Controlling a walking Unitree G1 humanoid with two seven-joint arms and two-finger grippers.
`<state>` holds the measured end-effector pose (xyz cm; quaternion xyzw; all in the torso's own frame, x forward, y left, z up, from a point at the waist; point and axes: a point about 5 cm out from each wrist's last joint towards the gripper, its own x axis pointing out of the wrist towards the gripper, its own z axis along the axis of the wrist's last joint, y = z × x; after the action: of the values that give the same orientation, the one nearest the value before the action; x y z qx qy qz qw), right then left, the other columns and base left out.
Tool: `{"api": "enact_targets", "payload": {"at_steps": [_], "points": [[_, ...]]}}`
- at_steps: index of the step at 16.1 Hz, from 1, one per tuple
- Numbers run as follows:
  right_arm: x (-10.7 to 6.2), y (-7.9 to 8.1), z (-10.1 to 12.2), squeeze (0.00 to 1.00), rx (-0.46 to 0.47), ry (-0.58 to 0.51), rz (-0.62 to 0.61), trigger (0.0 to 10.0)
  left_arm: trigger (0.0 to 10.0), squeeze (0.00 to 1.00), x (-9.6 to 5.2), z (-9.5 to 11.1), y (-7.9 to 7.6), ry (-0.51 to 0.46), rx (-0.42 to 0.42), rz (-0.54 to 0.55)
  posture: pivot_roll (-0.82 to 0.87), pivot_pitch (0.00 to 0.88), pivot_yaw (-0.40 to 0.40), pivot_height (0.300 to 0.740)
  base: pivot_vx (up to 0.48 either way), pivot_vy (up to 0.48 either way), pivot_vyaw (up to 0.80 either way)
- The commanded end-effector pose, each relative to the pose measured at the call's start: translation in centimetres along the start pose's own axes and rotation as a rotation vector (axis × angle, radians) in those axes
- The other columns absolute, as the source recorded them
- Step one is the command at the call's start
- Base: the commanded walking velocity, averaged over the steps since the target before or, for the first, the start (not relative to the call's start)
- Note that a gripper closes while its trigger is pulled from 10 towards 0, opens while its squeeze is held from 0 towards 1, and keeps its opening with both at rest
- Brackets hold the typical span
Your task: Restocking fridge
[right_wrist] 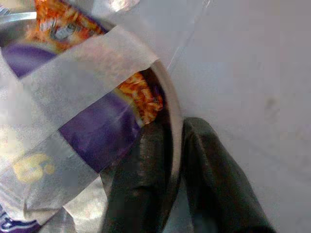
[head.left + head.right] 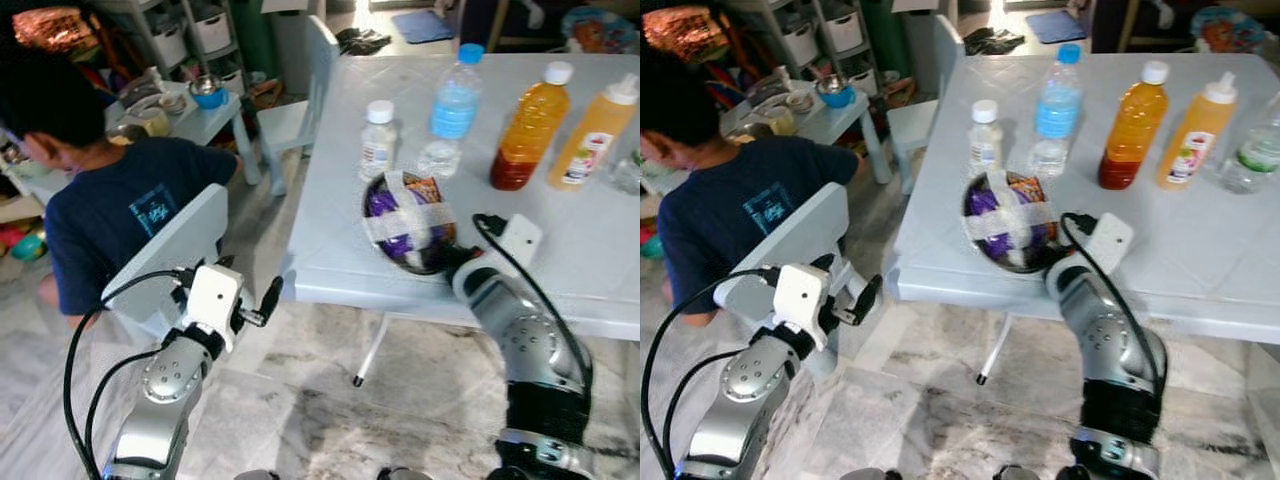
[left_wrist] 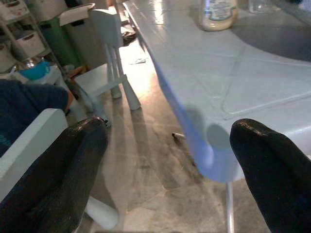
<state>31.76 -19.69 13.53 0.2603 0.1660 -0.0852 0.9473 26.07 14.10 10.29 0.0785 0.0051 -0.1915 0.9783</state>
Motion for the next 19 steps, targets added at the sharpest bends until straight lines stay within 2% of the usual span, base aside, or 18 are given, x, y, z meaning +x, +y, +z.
{"api": "enact_targets", "payload": {"at_steps": [1, 5, 6, 7, 8, 9, 12, 13, 14, 15, 17, 19], "points": [[0.0, -1.8, -0.4, 0.0, -0.019, 0.026, -0.103, 0.0, 10.0, 0.0, 0.1, -0.1, 0.1, 0.006, 0.009, 0.001, -0.01, 0.093, 0.106, 0.74, 0.0, 0.0, 0.0], [-0.6, -2.6, 2.0, 0.0, -0.163, -0.072, -0.118, 0.0, 10.0, 0.0, 0.5, 0.1, 0.2, -0.001, 0.008, 0.003, -0.01, 0.085, 0.111, 0.74, 0.0, 0.0, 0.0], [-0.8, -3.1, 2.7, 0.0, -0.233, -0.099, -0.133, 7.6, 10.0, 0.0, 0.5, 0.1, 0.3, 0.0, 0.008, 0.006, -0.01, 0.083, 0.113, 0.74, 0.0, 0.0, 0.0], [-0.9, -3.4, 2.9, 0.0, -0.269, -0.111, -0.142, 10.0, 10.0, 0.0, 0.6, 0.1, 0.3, 0.0, 0.007, 0.008, -0.01, 0.082, 0.114, 0.74, 0.0, 0.0, 0.0], [-1.0, -3.6, 3.1, 0.0, -0.294, -0.115, -0.142, 10.0, 10.0, 0.0, 0.6, 0.1, 0.3, 0.001, 0.007, 0.009, -0.01, 0.082, 0.115, 0.74, 0.0, 0.0, 0.0], [-1.2, -4.4, 3.2, 1.0, -0.332, -0.117, -0.187, 10.0, 10.0, 0.0, 0.6, 0.1, 0.3, 0.001, 0.007, 0.008, -0.01, 0.081, 0.116, 0.74, 0.0, 0.0, 0.0], [-1.2, -4.4, 3.1, 1.0, -0.35, -0.124, -0.176, 10.0, 10.0, 0.0, 0.8, 0.1, 0.3, -0.002, 0.008, 0.006, -0.02, 0.077, 0.116, 0.74, 0.0, 0.0, 0.0], [-1.1, -4.3, 3.1, 1.0, -0.386, -0.13, -0.17, 10.0, 10.0, 0.0, 0.8, 0.1, 0.2, -0.003, 0.01, 0.005, -0.02, 0.075, 0.116, 0.74, 0.0, 0.0, 0.0], [-1.1, -4.3, 2.9, 1.0, -0.35, -0.124, -0.167, 10.0, 10.0, 0.0, 0.9, 0.1, 0.2, -0.004, 0.01, 0.004, -0.02, 0.073, 0.114, 0.74, 0.0, 0.0, 0.0], [-1.1, -4.3, 2.8, 1.0, -0.356, -0.124, -0.166, 10.0, 10.0, 0.0, 0.9, 0.2, 0.2, -0.005, 0.01, 0.005, -0.02, 0.072, 0.112, 0.74, 0.0, 0.0, 0.0], [-1.2, -4.4, 3.0, 1.0, -0.37, -0.152, -0.177, 10.0, 10.0, 0.0, 0.8, 0.1, 0.2, -0.007, 0.01, 0.007, -0.02, 0.071, 0.111, 0.74, 0.0, 0.0, 0.0], [-1.3, -3.4, 3.8, 1.0, -0.372, -0.224, -0.131, 10.0, 10.0, 0.0, 0.9, 0.2, 0.2, -0.009, 0.01, 0.008, -0.02, 0.071, 0.112, 0.74, 0.0, 0.0, 0.0]]}}
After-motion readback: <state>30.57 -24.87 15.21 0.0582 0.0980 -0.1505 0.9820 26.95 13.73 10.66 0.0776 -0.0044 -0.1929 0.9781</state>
